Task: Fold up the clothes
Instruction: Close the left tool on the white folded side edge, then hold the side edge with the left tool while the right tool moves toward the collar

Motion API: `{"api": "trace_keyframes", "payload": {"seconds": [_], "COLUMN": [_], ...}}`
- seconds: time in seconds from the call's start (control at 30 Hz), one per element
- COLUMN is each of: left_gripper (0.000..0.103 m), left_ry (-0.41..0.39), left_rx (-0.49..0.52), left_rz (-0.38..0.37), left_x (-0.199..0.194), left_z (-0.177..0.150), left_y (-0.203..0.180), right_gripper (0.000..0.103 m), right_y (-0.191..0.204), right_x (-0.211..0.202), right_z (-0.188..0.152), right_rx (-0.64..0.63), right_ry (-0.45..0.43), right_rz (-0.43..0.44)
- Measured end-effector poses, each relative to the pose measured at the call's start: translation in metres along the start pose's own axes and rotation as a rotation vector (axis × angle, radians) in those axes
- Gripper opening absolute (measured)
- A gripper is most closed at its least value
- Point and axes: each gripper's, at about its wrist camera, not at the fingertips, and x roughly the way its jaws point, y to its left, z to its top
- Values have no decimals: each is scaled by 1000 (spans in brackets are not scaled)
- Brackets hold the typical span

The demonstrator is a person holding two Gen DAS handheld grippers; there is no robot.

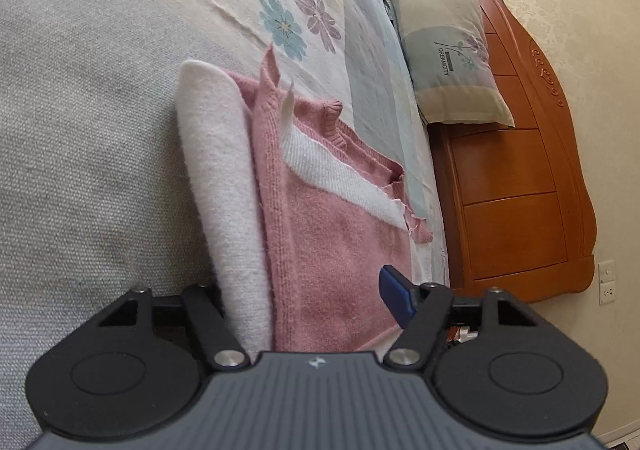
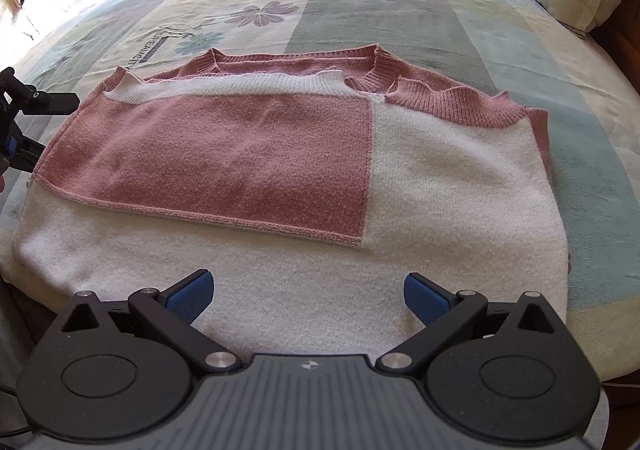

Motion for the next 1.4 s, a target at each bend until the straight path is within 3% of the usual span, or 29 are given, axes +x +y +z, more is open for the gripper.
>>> {"api": "trace_keyframes", "payload": {"seconds": [0.13, 0.23, 0.33, 0.4, 0.67, 0.8, 1.07, 1.4], "left_gripper": [25, 25, 30, 26, 24, 24, 24, 24], "left_ry": [-7, -22, -8, -3, -42, -51, -61, -69], "left_rx": [-15, -33, 42, 33, 71, 89, 120, 138], "left_rz": [25, 34, 51, 62, 107, 117, 122, 123], "left_x": [-4, -5, 0, 1, 2, 0, 0, 1], "left_z": [-3, -6, -6, -2, -8, -11, -14, -15], "left_y": [13, 18, 6, 8, 0, -2, -6, -8], "right_gripper": [103, 103, 103, 103, 103, 103, 103, 103], "right_y": [1, 2, 3, 1, -6, 7, 43, 47], "right_x": [2, 3, 2, 0, -12, 0, 43, 74], "right_z": [-2, -3, -3, -1, 25, 45, 63, 96], "right_rx": [4, 0, -2, 11, 164, 197, 204, 175], "right_ry": [1, 8, 3, -14, -148, -169, -155, -235], "right_rz": [6, 1, 2, 20, 271, 361, 363, 286]}}
